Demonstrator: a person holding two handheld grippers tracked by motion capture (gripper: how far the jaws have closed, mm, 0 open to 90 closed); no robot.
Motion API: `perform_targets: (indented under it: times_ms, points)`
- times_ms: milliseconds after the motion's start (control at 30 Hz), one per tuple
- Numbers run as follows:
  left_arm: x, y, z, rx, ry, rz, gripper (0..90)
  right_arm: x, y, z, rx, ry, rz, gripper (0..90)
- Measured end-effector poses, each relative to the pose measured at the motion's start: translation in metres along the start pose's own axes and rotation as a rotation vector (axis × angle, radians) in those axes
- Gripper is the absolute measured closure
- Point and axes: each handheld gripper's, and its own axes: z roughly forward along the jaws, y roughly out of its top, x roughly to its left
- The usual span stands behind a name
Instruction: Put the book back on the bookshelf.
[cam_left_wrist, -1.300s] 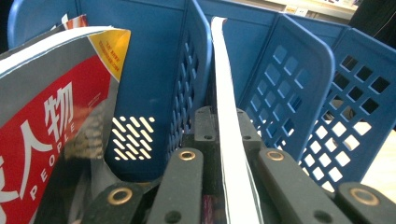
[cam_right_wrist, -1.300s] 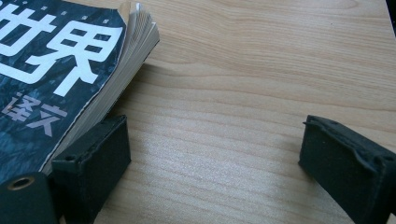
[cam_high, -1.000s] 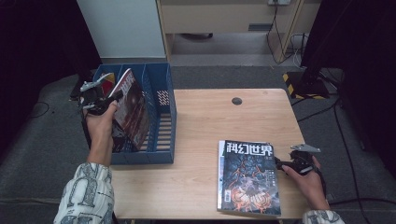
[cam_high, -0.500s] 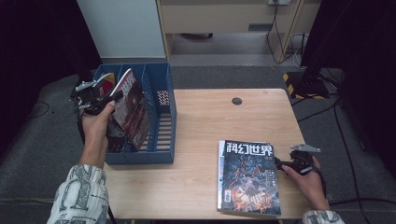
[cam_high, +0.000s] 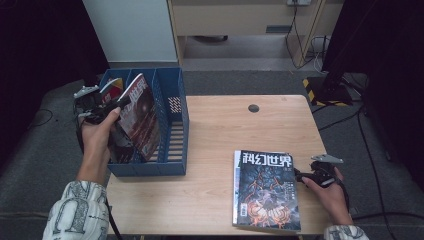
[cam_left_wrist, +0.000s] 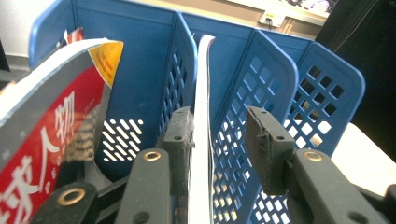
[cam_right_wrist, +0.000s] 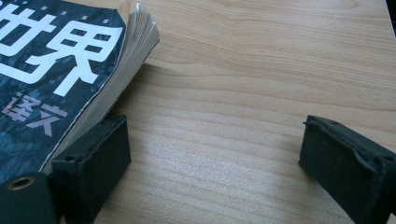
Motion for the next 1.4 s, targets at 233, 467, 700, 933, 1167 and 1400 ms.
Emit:
perform_targets:
  times_ms: [233,467,700,933,1167,1400]
  points:
    - [-0.003,0.006,-0.021,-0.047,0.002,0.027,59.9,0.000,0.000,0.000,0.000,-0.002,0.002,8.8]
    - [-0.011,0.010,-0.032,-0.068,-0.025,0.052,60.2,0.000,0.000,0.000,-0.001,-0.004,0.003,8.8]
    - [-0.031,0.007,-0.031,-0.060,-0.098,0.086,59.9,0.000,0.000,0.000,-0.001,-0.004,0.003,8.8]
    - [-0.057,-0.011,-0.017,-0.020,-0.197,0.108,58.7,0.000,0.000,0.000,-0.001,-0.004,0.003,8.8]
    - [-0.082,-0.037,0.007,0.059,-0.276,0.140,52.5,0.000,0.000,0.000,-0.001,-0.004,0.003,8.8]
    - [-0.110,-0.065,0.027,0.133,-0.332,0.199,47.9,0.000,0.000,0.000,0.000,-0.002,0.003,8.6]
